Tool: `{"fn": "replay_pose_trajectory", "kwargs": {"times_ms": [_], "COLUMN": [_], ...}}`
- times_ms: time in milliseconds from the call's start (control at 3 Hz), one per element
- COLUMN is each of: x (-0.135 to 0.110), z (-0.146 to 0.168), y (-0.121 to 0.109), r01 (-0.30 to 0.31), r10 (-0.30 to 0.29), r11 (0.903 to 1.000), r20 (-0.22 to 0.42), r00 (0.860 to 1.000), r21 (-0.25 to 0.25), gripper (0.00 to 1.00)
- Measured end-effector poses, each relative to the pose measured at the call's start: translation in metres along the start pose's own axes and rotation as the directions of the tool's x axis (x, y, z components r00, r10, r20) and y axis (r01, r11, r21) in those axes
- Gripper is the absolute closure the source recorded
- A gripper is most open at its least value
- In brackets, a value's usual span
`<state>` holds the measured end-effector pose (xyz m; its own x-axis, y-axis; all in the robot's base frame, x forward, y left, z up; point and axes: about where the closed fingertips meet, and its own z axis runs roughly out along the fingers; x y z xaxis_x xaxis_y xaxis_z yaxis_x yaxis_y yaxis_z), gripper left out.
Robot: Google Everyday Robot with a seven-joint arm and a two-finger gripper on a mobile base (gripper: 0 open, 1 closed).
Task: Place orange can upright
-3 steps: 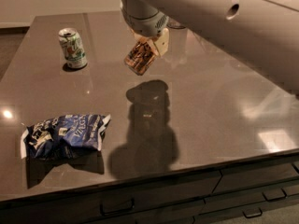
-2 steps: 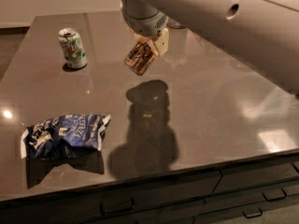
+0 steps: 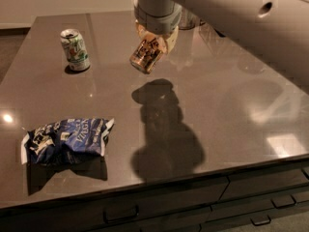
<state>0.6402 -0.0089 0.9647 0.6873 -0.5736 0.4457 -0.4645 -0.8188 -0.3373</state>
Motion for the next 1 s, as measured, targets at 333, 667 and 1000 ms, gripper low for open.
{"fn": "replay_pose_trajectory", "kwargs": {"times_ms": [333,667,1000], "x": [0.005,0.003,-0.004], "z": [0.002,0.003,0.006], "y": [-0.018,-0.030,-0.032], "r01": [0.095,0.192,0.315], "r10": [-0.101,-0.208,-0.316], "r11": [0.9837,0.9324,0.8558], "r20": [0.037,0.020,-0.069], "r00": [0.994,0.978,0.946], "r21": [0.153,0.307,0.410], "gripper": [1.00,1.00,1.00]}}
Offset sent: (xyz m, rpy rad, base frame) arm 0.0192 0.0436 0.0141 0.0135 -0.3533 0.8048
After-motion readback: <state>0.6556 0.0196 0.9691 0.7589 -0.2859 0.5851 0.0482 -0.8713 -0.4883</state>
